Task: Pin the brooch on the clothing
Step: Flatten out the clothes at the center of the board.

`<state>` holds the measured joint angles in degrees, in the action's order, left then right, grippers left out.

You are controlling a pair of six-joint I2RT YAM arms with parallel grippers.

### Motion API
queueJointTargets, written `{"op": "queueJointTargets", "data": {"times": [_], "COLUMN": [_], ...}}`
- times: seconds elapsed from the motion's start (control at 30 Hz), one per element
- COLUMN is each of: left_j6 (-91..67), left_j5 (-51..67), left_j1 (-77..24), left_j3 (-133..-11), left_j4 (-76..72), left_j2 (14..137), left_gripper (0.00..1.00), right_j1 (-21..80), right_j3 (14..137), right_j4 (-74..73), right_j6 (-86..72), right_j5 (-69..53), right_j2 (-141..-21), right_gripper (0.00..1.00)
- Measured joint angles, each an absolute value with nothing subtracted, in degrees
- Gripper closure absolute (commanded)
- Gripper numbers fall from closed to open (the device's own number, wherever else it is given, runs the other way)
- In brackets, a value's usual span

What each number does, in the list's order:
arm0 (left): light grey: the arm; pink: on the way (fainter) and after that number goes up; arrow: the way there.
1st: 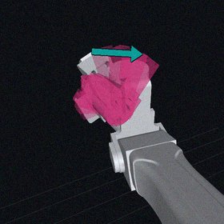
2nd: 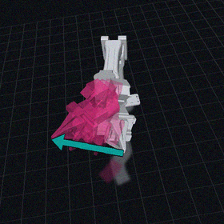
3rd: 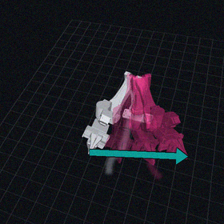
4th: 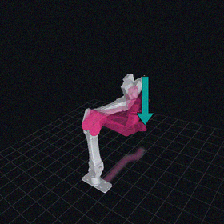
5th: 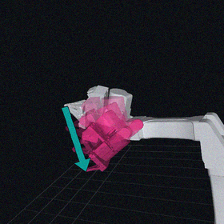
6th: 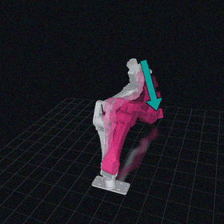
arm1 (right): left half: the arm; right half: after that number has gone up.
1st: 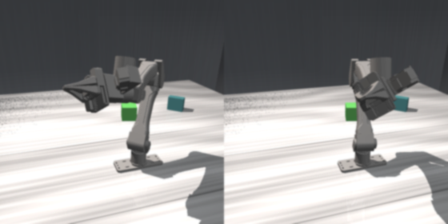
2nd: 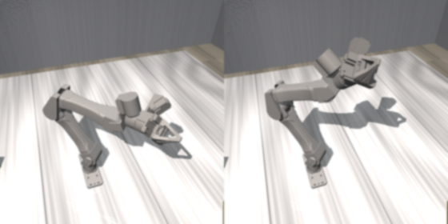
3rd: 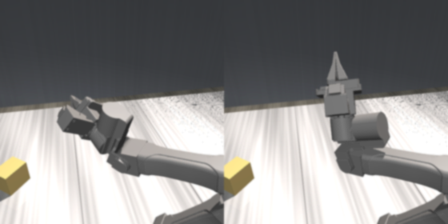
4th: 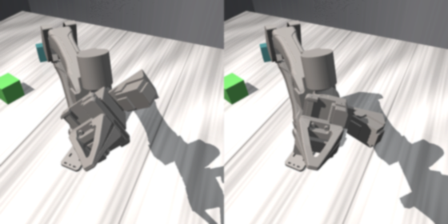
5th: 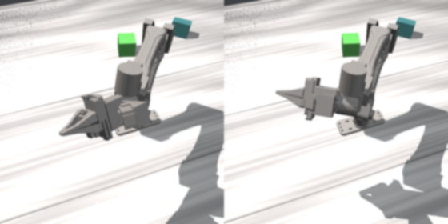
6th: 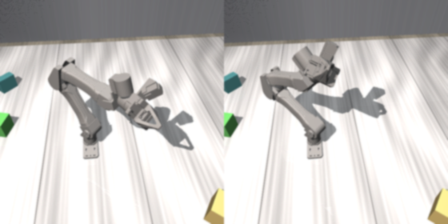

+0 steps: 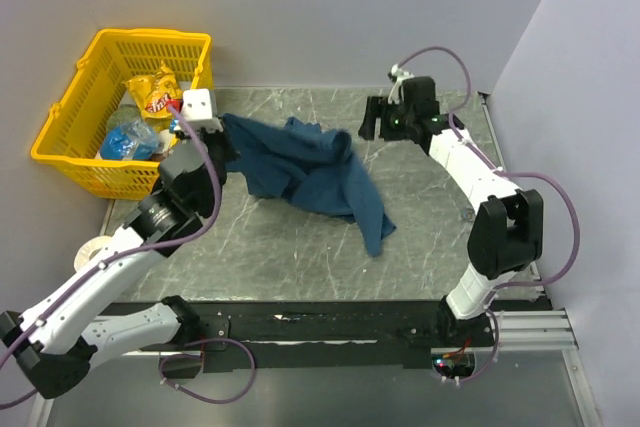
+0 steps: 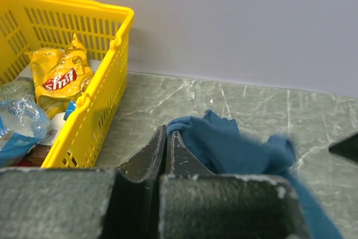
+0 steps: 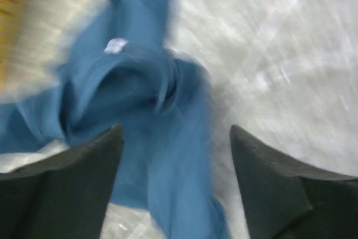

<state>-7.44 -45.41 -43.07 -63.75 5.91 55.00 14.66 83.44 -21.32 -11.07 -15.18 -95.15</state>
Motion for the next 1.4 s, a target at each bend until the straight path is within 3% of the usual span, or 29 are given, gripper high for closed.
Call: {"op": "queueJointTargets", "data": {"times": [0.13,0.3,0.4,0.53,0.6,1.13,1.27,1.33,1.4], "left_j6": [-9.1,-11.6,-13.0,-14.7,-15.4,-18.3,-18.3,-18.4,-18.4], "left_j5": [-43.0,-39.1,-37.0,-34.8,-33.6,-28.3,-28.1,-28.1,-28.0], "left_j1": [-39.2,-34.6,-32.2,-30.2,-29.4,-26.2,-25.9,-25.9,-25.7], "left_j3": [-65.2,-65.3,-65.3,-65.5,-65.5,-65.5,-65.2,-65.1,-65.1], "left_j4": [7.4,9.4,10.2,11.1,11.6,11.9,11.9,11.9,11.9], "left_j2": [58.5,60.9,61.6,63.0,63.8,63.9,63.9,63.9,63.9], "left_gripper": [0.99,0.99,0.99,0.99,0.99,0.99,0.99,0.99,0.99], "right_j1": [17.2,25.3,30.8,37.2,39.5,40.4,40.2,39.9,39.2], "right_j3": [79.9,76.9,74.5,70.2,69.0,65.8,65.9,66.7,67.2], "right_j4": [-27.7,-32.1,-34.1,-36.8,-38.4,-37.7,-37.3,-37.5,-37.5], "right_j6": [-10.2,-9.0,-8.9,-8.8,-9.1,-11.6,-12.6,-12.8,-13.4], "right_j5": [-6.4,0.4,3.6,6.5,7.5,9.1,11.0,11.0,10.6], "right_j2": [-94.0,-87.0,-84.1,-83.8,-84.9,-99.4,-103.7,-104.5,-105.1], "right_gripper": [0.05,0.09,0.14,0.33,0.35,0.37,0.66,0.74,0.92]}}
